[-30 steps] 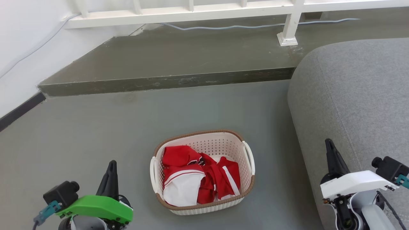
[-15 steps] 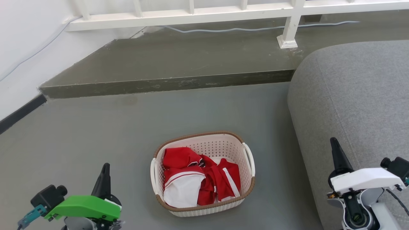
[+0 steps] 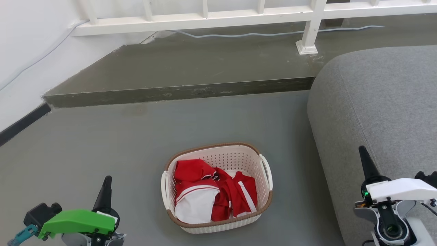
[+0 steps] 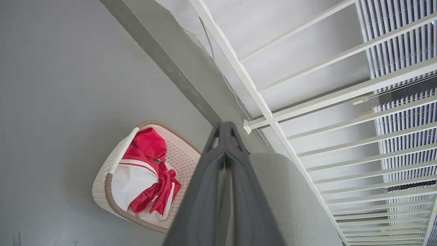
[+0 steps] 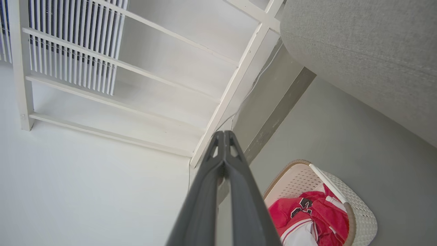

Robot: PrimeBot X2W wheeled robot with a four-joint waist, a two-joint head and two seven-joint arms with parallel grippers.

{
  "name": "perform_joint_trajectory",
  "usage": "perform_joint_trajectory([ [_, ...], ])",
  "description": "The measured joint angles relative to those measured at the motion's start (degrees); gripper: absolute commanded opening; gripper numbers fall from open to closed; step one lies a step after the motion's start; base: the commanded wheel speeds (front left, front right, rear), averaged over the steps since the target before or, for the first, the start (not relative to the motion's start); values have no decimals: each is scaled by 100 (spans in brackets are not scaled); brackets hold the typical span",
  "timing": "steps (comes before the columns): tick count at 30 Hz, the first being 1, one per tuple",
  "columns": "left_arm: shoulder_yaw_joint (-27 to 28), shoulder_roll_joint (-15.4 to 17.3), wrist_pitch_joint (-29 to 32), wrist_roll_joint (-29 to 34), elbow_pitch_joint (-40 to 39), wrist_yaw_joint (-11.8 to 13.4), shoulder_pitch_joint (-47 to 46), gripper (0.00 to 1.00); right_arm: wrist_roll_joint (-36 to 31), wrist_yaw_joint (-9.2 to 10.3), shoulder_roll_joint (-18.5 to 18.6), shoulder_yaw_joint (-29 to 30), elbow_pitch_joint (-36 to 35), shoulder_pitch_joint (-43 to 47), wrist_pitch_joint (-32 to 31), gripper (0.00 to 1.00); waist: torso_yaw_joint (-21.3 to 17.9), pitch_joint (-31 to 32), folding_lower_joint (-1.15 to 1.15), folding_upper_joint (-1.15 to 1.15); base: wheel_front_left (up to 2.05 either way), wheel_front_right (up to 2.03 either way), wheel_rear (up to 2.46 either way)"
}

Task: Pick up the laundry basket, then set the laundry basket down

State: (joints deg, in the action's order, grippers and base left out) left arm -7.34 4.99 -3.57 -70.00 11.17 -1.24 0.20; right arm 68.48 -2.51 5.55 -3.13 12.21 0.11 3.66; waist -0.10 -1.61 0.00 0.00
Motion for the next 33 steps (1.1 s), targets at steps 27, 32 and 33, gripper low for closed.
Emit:
perform_joint_trajectory([
  [27,494,20,412,-2065,260,-413,-162,0,2167,-303,-2,454,204,-205,-458,0,8,113,0,0,0,0,0],
  [32,576,26,509,-2457,298,-489,-205,0,2575,-355,-3,525,238,-221,-532,0,10,134,0,0,0,0,0],
  [33,590,26,511,-2558,307,-517,-205,0,2663,-366,-4,543,245,-230,-546,0,10,138,0,0,0,0,0],
])
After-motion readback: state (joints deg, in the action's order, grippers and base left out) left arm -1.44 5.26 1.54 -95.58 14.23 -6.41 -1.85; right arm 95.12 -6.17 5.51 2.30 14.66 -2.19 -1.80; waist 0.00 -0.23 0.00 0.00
